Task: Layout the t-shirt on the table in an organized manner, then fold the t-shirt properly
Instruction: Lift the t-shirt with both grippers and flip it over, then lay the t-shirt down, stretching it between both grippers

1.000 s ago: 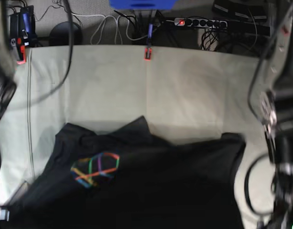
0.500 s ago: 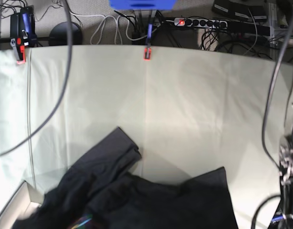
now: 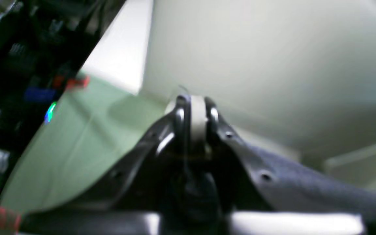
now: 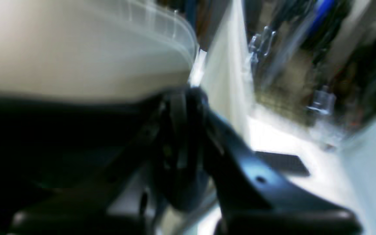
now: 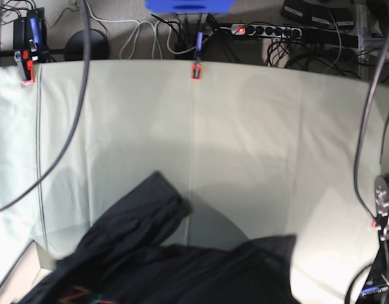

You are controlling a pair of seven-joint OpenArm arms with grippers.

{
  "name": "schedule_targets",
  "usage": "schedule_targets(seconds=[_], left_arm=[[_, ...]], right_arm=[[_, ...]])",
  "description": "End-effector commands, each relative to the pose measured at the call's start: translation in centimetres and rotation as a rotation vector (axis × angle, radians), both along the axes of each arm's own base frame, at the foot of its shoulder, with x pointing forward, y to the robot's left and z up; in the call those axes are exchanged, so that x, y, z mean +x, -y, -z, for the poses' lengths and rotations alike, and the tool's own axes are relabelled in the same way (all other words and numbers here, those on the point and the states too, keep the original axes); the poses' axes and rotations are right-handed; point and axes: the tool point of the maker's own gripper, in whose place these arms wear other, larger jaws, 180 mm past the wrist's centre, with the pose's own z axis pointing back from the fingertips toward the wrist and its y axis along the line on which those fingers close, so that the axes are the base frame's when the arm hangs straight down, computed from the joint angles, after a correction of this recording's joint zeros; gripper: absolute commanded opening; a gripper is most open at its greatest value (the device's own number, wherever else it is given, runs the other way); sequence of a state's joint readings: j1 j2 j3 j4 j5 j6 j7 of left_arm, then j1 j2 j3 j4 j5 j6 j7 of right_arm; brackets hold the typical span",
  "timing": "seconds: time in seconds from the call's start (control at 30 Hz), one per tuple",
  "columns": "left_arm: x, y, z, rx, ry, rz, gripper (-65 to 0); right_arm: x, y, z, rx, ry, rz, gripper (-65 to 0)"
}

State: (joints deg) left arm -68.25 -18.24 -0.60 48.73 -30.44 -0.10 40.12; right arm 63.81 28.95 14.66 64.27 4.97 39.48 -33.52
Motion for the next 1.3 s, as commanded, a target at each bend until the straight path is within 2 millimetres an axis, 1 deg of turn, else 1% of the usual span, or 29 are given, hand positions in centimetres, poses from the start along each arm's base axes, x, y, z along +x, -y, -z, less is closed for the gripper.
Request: schedule_targets(seconds=[0.0,0.03,0.07,0.1,0.13,0.17,0.2,0.3,0.33,0.4,0.5,0.6,0.67,0.73,0.8,0.9,1.0,1.07,1.13,1.27], left_arm=[[-0.6,-0.3,0.3,0.012,-0.004,-0.002,-65.0],[-1.2,0.2,1.7,0.016,-0.029,0.016,-65.0],[-1.8,0.5,3.0,0.021,-0.049,0.025,-65.0],[-2.4,0.7,4.5,0.021,-0.07,0.033,-65.0],[-3.1,1.0,6.4,0.018,-0.1,0.042,-65.0],[-3.6,1.2,8.1,0.011,-0.126,0.047,-65.0],[-4.4,1.3,9.3,0.011,-0.14,0.052,-65.0],[-6.9,1.2,14.2,0.004,-0.221,0.059,-65.0],[-7.6,1.3,15.6,0.006,-0.246,0.063,-65.0],[-9.0,1.4,18.0,0.007,-0.291,0.065,-65.0],[-12.1,1.9,21.2,0.033,-0.372,0.093,-65.0],[-15.3,1.5,24.3,0.018,-0.442,0.09,-65.0],[-17.8,1.1,26.2,0.013,-0.492,0.083,-65.0],[-20.4,0.3,27.3,0.008,-0.529,0.063,-65.0],[-23.2,-1.4,28.7,-0.005,-0.566,0.015,-65.0],[-26.3,-3.5,29.7,-0.006,-0.599,-0.042,-65.0],[-29.0,-5.9,30.6,-0.003,-0.632,-0.111,-65.0],[-30.2,-7.9,30.5,-0.017,-0.632,-0.171,-65.0],[-31.0,-9.1,30.5,-0.024,-0.635,-0.208,-65.0],[-31.3,-11.5,29.2,0.012,-0.621,-0.247,-65.0]], right_arm=[[-0.3,0.0,3.0,-0.03,-0.076,0.017,-65.0],[-0.8,-0.6,5.6,-0.042,-0.115,0.013,-65.0],[-1.2,-1.2,7.4,-0.048,-0.135,0.007,-65.0],[-1.8,-1.7,9.8,-0.051,-0.164,0.001,-65.0],[-2.5,-2.4,12.1,-0.057,-0.199,-0.006,-65.0],[-3.0,-3.1,13.8,-0.057,-0.22,-0.016,-65.0],[-3.7,-4.1,15.4,-0.063,-0.239,-0.03,-65.0],[-6.4,-7.0,20.9,-0.072,-0.315,-0.074,-65.0],[-7.2,-7.9,22.4,-0.067,-0.336,-0.088,-65.0],[-8.6,-9.6,24.6,-0.05,-0.367,-0.114,-65.0],[-11.8,-11.5,28.3,-0.034,-0.433,-0.137,-65.0],[-14.7,-13.9,31.7,-0.002,-0.501,-0.169,-65.0],[-17.1,-14.9,33.4,0.015,-0.539,-0.179,-65.0],[-19.8,-15.5,35.0,0.016,-0.587,-0.181,-65.0],[-22.2,-16.0,36.1,0.008,-0.629,-0.191,-65.0],[-25.3,-16.5,37.3,0.004,-0.684,-0.199,-65.0],[-28.5,-16.4,38.7,-0.007,-0.753,-0.196,-65.0],[-30.2,-16.2,39.6,-0.009,-0.798,-0.192,-65.0],[-31.5,-14.8,39.9,-0.026,-0.825,-0.163,-65.0],[-32.9,-12.5,40.0,-0.032,-0.852,-0.099,-65.0]])
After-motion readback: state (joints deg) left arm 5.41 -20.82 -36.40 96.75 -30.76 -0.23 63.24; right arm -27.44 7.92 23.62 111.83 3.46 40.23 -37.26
